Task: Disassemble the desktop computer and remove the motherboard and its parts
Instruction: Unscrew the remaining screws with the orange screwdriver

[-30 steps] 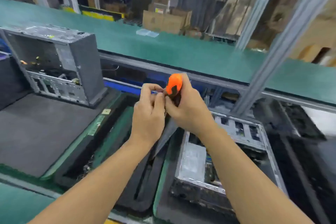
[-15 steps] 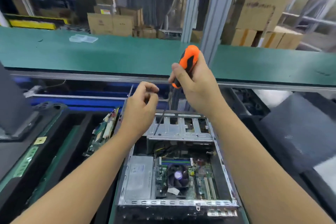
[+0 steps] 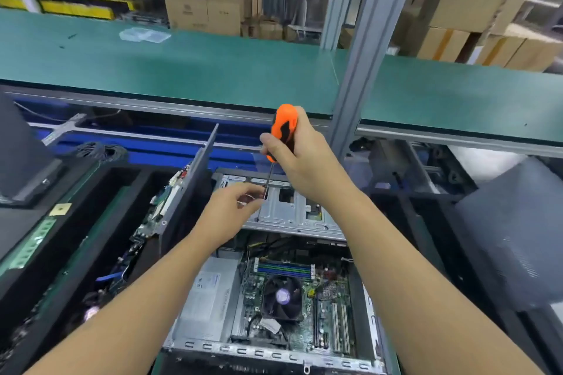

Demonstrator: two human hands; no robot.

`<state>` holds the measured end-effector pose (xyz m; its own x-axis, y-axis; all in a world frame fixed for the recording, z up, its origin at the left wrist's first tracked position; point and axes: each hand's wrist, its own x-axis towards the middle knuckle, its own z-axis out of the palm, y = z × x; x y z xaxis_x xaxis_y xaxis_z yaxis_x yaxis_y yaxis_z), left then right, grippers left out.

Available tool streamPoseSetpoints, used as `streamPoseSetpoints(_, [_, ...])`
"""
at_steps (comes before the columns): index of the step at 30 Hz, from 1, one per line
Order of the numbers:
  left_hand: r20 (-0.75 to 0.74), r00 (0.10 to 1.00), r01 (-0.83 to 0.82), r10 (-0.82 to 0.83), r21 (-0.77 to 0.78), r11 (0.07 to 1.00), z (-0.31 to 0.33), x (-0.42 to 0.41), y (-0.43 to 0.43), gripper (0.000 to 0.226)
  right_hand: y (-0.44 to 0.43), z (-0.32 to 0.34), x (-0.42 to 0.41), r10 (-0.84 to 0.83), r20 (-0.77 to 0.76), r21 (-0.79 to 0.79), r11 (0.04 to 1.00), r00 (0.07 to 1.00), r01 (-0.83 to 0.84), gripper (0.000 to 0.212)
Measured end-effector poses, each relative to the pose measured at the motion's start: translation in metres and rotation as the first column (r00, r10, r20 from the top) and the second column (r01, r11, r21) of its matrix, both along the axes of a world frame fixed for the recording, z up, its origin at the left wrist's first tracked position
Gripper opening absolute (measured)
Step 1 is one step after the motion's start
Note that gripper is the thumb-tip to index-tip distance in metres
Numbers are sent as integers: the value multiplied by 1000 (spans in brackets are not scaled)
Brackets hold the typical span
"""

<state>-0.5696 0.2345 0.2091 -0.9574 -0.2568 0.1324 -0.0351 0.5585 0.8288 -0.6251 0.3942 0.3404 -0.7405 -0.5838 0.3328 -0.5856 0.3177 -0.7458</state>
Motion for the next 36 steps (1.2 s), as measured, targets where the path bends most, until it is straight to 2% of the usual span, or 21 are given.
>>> streamPoseSetpoints(2, [1,994,-113,113,-13,994,-8,7,1,10,-3,-9,0,45,21,41,998,999,-46,21])
streamPoseSetpoints(4, [149,981,-108,122,-98,989,-20,18,0,12,-7,-17,0,74,19,62,995,997,-75,21])
streamPoseSetpoints(5, [289,955,-19,70,-176,984,-26,23,0,16,-9,-20,0,80,15,77,994,997,-81,22])
streamPoseSetpoints(7, [581,813,246,-34,-289,925,-39,29,1,23,-14,-26,0,94,12,113,989,996,-95,24])
streamPoseSetpoints(8, [679,732,354,-53,-313,882,-44,28,2,24,-16,-28,0,99,9,129,987,995,-99,26])
streamPoseSetpoints(10, [784,619,464,-41,-323,825,-53,20,4,26,-21,-32,0,103,7,151,983,995,-103,28])
streamPoseSetpoints(15, [850,516,501,-106,-200,842,-68,-19,4,40,-23,-42,-7,32,28,169,985,999,-36,29])
streamPoseSetpoints(18, [878,454,523,-152,-124,843,-79,-30,1,62,-25,-52,-13,-17,66,187,982,998,4,29])
streamPoseSetpoints(22, [918,265,564,-295,100,819,-88,-32,-4,82,-30,-66,-19,-51,95,225,974,994,29,30])
streamPoseSetpoints(26, [947,142,644,-288,133,754,-87,-35,-2,89,-31,-76,-20,-51,115,232,973,992,23,28])
streamPoseSetpoints(29, [952,110,674,-287,141,726,-89,-36,-1,88,-34,-77,-21,-40,124,246,969,992,8,29])
streamPoseSetpoints(36, [959,113,680,-259,115,724,-98,-36,-3,89,-37,-71,-27,-60,149,244,969,987,22,29])
